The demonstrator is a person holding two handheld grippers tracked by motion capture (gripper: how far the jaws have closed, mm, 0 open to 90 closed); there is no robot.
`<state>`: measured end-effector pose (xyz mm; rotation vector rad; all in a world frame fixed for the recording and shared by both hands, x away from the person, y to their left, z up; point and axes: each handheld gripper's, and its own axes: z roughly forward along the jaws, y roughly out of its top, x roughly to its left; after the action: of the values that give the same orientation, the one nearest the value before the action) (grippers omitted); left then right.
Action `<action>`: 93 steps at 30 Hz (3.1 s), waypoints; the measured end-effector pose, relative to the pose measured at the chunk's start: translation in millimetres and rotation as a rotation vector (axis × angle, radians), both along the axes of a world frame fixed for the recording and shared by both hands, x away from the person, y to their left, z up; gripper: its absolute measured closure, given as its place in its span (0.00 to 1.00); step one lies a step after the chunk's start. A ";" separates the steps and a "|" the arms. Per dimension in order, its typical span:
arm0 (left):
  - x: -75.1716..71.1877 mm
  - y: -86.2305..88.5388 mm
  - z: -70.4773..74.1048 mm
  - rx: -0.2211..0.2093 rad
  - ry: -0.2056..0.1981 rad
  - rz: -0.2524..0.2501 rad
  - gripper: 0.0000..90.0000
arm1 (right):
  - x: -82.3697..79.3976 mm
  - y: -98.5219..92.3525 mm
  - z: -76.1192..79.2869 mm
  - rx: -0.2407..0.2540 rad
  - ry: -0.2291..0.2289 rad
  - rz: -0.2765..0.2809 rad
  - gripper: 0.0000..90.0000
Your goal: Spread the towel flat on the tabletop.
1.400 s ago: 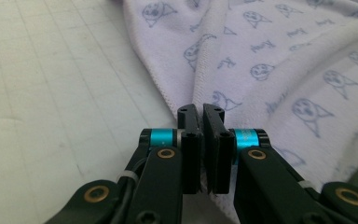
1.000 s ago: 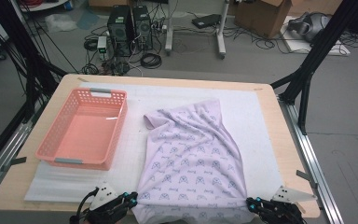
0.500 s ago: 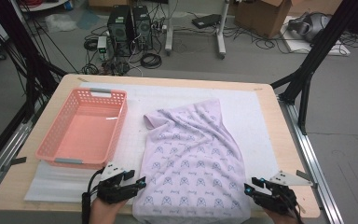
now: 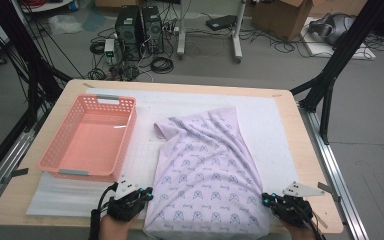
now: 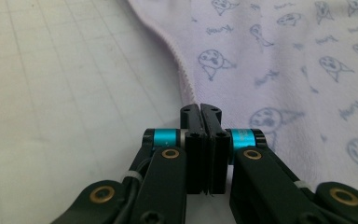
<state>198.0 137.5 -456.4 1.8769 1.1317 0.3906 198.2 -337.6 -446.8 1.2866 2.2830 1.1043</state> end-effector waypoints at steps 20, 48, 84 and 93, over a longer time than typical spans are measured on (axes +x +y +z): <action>-16.6 15.5 6.5 -0.071 -0.023 -0.003 0.62 | -29.2 -18.2 7.4 0.065 -0.015 0.007 0.75; 57.4 1.5 12.7 -0.091 -0.052 -0.040 0.49 | 70.8 5.2 1.3 0.069 -0.032 -0.045 0.66; 88.7 -8.1 5.8 -0.044 -0.004 -0.022 0.46 | 62.7 -4.3 4.9 0.037 -0.004 -0.046 0.79; 98.9 -13.3 4.3 -0.002 0.032 -0.017 0.45 | 68.0 -11.3 2.2 0.067 -0.021 -0.087 0.67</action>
<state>296.9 124.3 -452.1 1.8962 1.1357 0.3508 266.2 -348.9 -444.6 1.3783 2.1703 1.1674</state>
